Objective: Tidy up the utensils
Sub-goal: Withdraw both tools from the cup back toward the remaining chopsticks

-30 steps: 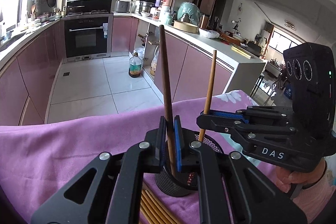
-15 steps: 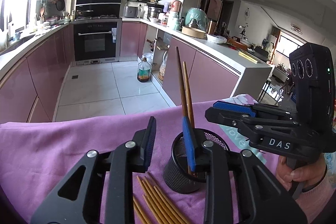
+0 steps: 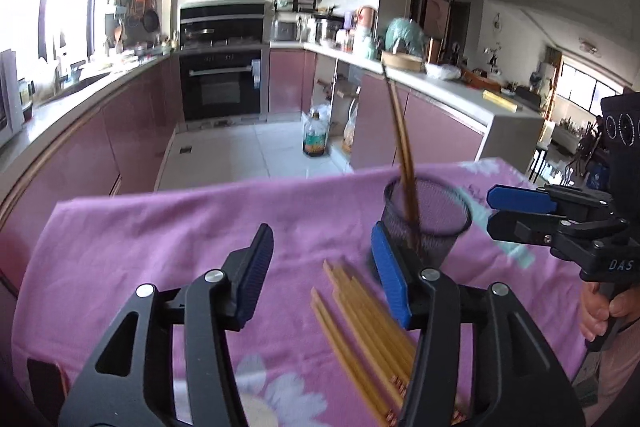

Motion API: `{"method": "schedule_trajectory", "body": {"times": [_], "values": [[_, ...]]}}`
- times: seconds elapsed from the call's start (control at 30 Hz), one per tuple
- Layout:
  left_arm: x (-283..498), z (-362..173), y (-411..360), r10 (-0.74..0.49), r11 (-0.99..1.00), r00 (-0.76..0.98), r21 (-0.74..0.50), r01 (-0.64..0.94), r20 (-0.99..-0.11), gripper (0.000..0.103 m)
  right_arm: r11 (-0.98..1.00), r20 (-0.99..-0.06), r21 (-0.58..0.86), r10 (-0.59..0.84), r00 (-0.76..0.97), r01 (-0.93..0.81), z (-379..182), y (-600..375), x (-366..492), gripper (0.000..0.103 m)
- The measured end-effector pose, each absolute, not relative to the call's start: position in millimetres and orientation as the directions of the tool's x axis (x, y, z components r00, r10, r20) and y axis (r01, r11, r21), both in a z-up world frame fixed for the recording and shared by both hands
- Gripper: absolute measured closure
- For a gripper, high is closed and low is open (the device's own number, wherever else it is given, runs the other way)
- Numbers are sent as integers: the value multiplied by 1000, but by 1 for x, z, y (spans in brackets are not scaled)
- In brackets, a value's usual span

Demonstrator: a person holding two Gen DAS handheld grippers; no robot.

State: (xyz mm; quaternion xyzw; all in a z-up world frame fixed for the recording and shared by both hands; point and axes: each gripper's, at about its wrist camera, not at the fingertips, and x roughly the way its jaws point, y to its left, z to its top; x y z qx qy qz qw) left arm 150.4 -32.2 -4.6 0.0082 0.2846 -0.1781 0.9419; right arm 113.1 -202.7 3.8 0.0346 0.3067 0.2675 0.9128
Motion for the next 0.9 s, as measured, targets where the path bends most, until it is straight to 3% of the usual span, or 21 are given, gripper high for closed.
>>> {"method": "schedule_trajectory", "body": {"times": [0.27, 0.9], "values": [[128, -70, -8, -312, 940, 663, -122, 318, -680, 52, 860, -684, 270, 488, 541, -434, -55, -182, 116, 62], [116, -106, -37, -301, 934, 592, -107, 340, -748, 49, 909, -763, 183, 371, 529, -374, -91, -163, 108, 69]]}}
